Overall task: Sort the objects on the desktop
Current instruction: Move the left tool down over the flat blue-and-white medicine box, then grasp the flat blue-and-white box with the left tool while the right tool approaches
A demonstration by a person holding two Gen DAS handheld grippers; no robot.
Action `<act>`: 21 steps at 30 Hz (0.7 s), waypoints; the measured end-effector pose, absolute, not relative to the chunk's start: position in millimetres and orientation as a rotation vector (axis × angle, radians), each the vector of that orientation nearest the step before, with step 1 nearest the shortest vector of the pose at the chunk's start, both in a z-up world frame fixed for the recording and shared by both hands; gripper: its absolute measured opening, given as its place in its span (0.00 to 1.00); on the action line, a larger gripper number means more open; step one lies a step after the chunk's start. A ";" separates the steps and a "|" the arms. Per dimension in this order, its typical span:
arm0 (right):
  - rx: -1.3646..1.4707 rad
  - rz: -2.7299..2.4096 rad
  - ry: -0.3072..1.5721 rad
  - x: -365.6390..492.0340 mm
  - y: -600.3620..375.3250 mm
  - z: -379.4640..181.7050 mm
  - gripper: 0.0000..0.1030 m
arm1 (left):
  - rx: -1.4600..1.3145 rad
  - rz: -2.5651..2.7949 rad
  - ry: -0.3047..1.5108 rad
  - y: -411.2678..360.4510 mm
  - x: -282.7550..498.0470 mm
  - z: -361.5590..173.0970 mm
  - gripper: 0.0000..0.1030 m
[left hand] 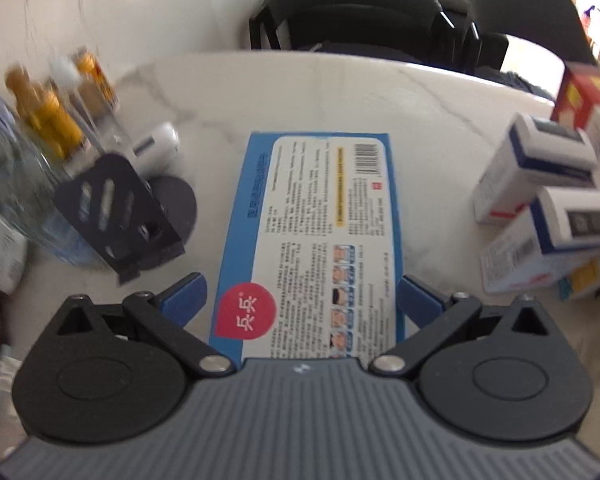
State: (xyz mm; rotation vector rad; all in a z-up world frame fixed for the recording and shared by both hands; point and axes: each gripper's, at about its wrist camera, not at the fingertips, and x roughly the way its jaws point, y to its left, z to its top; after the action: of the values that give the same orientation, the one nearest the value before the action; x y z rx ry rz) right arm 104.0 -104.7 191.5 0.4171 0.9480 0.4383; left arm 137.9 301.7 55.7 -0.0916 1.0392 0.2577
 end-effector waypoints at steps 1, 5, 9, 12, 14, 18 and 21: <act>0.417 0.436 0.948 103.7 -105.5 191.4 0.99 | -0.129 0.260 1.040 309.6 138.8 53.4 1.00; 0.429 0.422 0.957 104.5 -107.7 188.3 0.99 | -0.256 0.224 1.037 328.8 137.5 42.7 1.00; 0.422 0.464 0.995 104.3 -90.6 177.2 0.99 | -0.294 0.136 1.053 317.8 127.9 40.5 1.00; 0.408 0.551 1.032 100.3 -65.5 167.2 0.99 | -0.283 0.094 1.069 307.8 121.4 39.3 1.00; 0.398 0.643 1.048 96.1 -45.3 160.6 0.99 | -0.280 0.086 1.087 302.5 118.9 40.3 1.00; 0.308 0.786 1.084 88.8 0.7 136.3 0.91 | -0.210 0.097 1.104 296.0 121.0 49.5 1.00; 0.240 0.822 1.116 91.9 34.8 111.3 0.79 | -0.201 0.115 1.103 301.3 121.5 55.2 1.00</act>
State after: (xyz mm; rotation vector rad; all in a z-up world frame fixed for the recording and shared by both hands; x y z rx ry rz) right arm 91.9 34.8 111.3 0.2400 1.1159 0.8215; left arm 121.5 301.3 55.1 -0.2015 1.1031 0.1152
